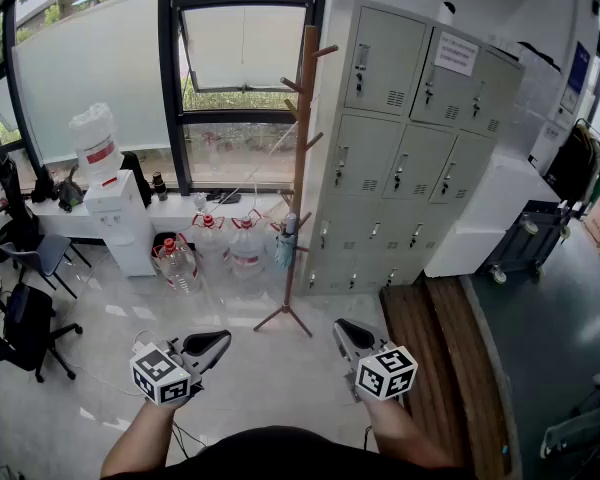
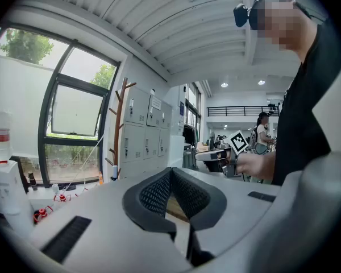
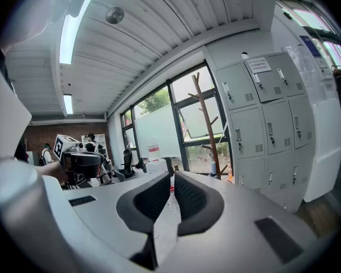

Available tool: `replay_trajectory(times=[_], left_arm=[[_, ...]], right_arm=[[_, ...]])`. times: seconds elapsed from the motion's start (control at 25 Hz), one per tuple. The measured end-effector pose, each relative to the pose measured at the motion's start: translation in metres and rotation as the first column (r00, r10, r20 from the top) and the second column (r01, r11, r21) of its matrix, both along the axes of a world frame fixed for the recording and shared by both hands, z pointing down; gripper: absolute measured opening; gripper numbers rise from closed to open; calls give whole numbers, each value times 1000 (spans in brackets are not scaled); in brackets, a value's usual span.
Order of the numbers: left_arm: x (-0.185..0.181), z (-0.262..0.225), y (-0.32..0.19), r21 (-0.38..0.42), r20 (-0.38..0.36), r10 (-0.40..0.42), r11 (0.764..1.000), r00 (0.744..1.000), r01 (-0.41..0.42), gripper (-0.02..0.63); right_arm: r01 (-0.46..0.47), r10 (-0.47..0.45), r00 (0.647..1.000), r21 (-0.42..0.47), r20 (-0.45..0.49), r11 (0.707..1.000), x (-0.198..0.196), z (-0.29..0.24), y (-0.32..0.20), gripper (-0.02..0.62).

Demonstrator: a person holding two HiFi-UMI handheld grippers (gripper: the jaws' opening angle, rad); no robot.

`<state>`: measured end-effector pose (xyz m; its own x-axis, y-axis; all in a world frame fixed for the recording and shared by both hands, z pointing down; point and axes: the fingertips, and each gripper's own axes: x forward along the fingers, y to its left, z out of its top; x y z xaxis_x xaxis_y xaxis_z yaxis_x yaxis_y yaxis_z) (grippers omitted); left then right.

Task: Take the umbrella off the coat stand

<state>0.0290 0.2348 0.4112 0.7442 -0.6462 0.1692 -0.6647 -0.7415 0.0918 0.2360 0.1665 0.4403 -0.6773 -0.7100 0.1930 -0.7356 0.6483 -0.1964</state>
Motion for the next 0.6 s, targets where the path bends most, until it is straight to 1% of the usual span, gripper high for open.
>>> replay_trajectory(times=[0.2, 0.32, 0.44, 0.6], left_arm=[[6, 4, -11, -12, 8, -17, 1000, 1000, 17, 21], [5, 7, -8, -27, 22, -26, 999, 999, 26, 21], [3, 1, -14, -26, 27, -38, 999, 999, 38, 21], [9, 3, -20, -36, 21, -33, 999, 999, 34, 21]], right_arm=[[47, -48, 999, -21, -26, 999, -3, 12, -9, 34], [59, -59, 997, -2, -47, 998, -3, 8, -14, 32], [61, -61, 998, 26, -33, 998, -6, -2, -26, 25], [73, -72, 996, 18, -45, 997, -7, 6, -32, 15]])
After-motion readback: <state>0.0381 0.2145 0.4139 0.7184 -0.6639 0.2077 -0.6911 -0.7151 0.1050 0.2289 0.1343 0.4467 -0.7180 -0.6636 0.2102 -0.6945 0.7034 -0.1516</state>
